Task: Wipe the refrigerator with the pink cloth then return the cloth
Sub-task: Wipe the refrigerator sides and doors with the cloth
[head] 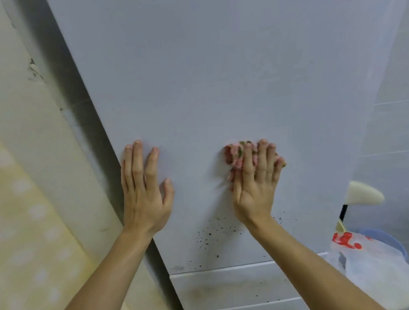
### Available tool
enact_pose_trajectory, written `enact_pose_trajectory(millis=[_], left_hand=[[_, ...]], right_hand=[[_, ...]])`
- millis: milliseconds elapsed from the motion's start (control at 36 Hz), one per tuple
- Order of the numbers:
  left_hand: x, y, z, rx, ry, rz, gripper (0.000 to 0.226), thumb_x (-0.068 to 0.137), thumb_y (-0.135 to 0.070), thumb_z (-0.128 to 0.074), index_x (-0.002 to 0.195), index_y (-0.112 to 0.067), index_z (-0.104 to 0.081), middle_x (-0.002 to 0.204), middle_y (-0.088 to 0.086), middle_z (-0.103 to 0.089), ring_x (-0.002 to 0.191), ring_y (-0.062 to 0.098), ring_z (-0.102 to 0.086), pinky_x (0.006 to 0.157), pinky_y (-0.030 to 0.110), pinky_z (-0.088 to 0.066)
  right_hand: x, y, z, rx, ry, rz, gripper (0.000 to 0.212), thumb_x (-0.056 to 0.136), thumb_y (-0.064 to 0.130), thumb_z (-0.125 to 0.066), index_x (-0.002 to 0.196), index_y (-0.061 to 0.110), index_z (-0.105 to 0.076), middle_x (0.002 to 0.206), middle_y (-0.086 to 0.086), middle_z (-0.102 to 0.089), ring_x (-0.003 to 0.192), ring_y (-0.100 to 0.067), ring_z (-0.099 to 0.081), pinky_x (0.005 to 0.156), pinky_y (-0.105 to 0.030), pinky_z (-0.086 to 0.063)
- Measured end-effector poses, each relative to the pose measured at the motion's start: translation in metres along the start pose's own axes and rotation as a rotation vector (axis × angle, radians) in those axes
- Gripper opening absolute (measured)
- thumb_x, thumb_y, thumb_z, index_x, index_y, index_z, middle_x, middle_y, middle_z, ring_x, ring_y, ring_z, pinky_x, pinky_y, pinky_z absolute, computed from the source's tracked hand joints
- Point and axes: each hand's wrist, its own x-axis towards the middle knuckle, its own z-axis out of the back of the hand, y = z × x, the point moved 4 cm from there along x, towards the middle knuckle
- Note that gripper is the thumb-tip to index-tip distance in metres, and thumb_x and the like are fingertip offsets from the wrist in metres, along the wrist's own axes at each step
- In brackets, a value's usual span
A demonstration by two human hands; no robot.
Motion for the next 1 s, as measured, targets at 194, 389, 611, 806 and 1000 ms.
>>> enact_pose_trajectory(millis=[194, 389, 611, 806, 1000], left_hand=[[-0.009, 0.034, 0.025, 0.016, 0.029, 0.045, 0.075, 0.091, -0.006, -0.06, 0.158, 0.001, -0.028, 0.169, 0.027, -0.017, 0.16, 0.04, -0.01, 0.13, 0.052, -0.012], [-0.016, 0.061, 0.035, 0.077, 0.038, 0.07, 0.073, 0.093, -0.011, -0.057, 0.16, -0.001, -0.028, 0.171, 0.022, -0.017, 0.161, 0.037, -0.009, 0.129, 0.06, -0.014], [0.002, 0.116, 0.038, 0.163, 0.012, 0.201, 0.074, 0.101, -0.033, -0.046, 0.166, -0.012, -0.017, 0.173, 0.02, -0.005, 0.161, 0.039, -0.001, 0.127, 0.064, -0.004], [0.009, 0.135, 0.038, 0.132, -0.024, 0.252, 0.072, 0.102, -0.036, -0.04, 0.164, -0.011, -0.015, 0.174, 0.019, -0.006, 0.162, 0.036, -0.001, 0.127, 0.064, -0.006], [0.028, 0.11, 0.034, 0.128, -0.121, 0.15, 0.06, 0.105, -0.027, -0.042, 0.159, -0.004, -0.031, 0.168, 0.027, -0.021, 0.158, 0.043, -0.017, 0.126, 0.06, -0.017]], right_hand=[[-0.019, 0.084, -0.04, -0.086, 0.096, 0.306, 0.072, 0.103, 0.012, -0.05, 0.167, 0.023, -0.021, 0.176, -0.005, -0.008, 0.163, -0.026, -0.009, 0.132, -0.049, -0.003], [-0.023, 0.12, -0.055, -0.121, 0.217, 0.512, 0.086, 0.09, 0.005, -0.064, 0.166, 0.021, -0.027, 0.176, -0.006, -0.005, 0.163, -0.024, -0.007, 0.133, -0.046, 0.0], [0.068, 0.098, -0.018, -0.101, 0.01, 0.357, 0.057, 0.106, 0.012, -0.041, 0.163, 0.018, -0.034, 0.171, -0.015, -0.024, 0.16, -0.03, -0.019, 0.131, -0.051, -0.005], [0.159, 0.107, 0.0, 0.043, -0.319, -0.17, 0.057, 0.106, 0.011, -0.044, 0.163, 0.015, -0.035, 0.171, -0.019, -0.023, 0.161, -0.038, -0.015, 0.13, -0.056, -0.006], [0.103, 0.156, -0.031, 0.003, -0.111, 0.267, 0.058, 0.103, 0.011, -0.05, 0.16, 0.014, -0.041, 0.169, -0.016, -0.028, 0.16, -0.033, -0.021, 0.13, -0.051, -0.016]])
